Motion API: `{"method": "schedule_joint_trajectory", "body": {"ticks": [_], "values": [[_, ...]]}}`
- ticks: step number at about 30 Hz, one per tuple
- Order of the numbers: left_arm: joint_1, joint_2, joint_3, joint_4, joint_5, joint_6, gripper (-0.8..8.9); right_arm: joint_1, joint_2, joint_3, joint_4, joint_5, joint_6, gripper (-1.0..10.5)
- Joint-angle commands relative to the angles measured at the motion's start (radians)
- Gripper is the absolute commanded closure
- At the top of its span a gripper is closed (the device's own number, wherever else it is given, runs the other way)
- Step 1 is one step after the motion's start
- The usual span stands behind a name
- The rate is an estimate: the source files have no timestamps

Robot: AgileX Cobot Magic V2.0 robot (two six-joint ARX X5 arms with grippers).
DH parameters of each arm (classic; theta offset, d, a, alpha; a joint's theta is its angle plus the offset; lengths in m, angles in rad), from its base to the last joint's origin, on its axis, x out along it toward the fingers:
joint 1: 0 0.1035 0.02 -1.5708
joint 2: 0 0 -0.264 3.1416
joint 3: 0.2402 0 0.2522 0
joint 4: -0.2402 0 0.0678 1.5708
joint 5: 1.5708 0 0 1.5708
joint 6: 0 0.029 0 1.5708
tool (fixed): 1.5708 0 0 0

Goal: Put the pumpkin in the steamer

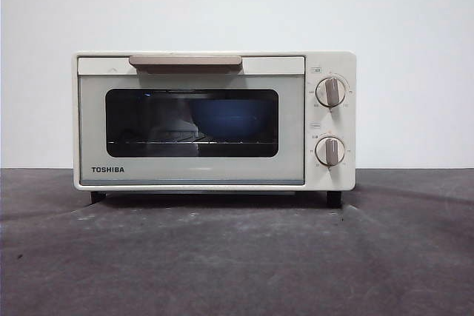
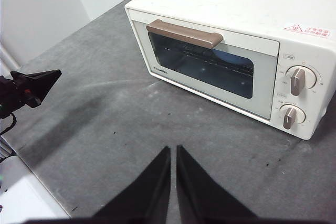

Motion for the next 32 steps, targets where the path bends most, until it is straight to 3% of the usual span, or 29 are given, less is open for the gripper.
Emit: {"method": "schedule_joint_trajectory", "body": {"ticks": [1, 16, 20, 22, 24, 27, 29, 32], "values": [[0.000, 0.000, -0.020, 0.011, -0.006, -0.001, 7.95, 0.010, 0.003, 0.010, 0.010, 0.002, -0.014, 9.3], [0.000, 0.000, -0.020, 0.012, -0.006, -0.001, 7.95, -0.018, -0.030, 0.008, 0.017, 0.006, -0.018, 9.3], [0.000, 0.000, -0.020, 0.011, -0.006, -0.001, 7.95, -0.177, -0.089, 0.002, 0.018, 0.014, -0.040, 9.3], [0.000, 0.000, -0.020, 0.012, -0.006, -0.001, 7.95, -0.288, -0.125, -0.021, 0.016, -0.050, -0.056, 9.3], [0.000, 0.000, -0.020, 0.012, -0.006, -0.001, 7.95, -0.412, -0.169, -0.079, 0.047, -0.164, -0.151, 9.3], [0.000, 0.000, -0.020, 0.011, -0.006, -0.001, 7.95, -0.583, -0.237, -0.202, 0.130, -0.265, -0.311, 9.3], [0.000, 0.000, -0.020, 0.011, -0.006, -0.001, 7.95, -0.705, -0.293, -0.303, 0.199, -0.319, -0.347, 9.3], [0.000, 0.000, -0.020, 0.011, -0.006, -0.001, 7.95, -0.845, -0.370, -0.416, 0.241, -0.339, -0.344, 9.3]]}}
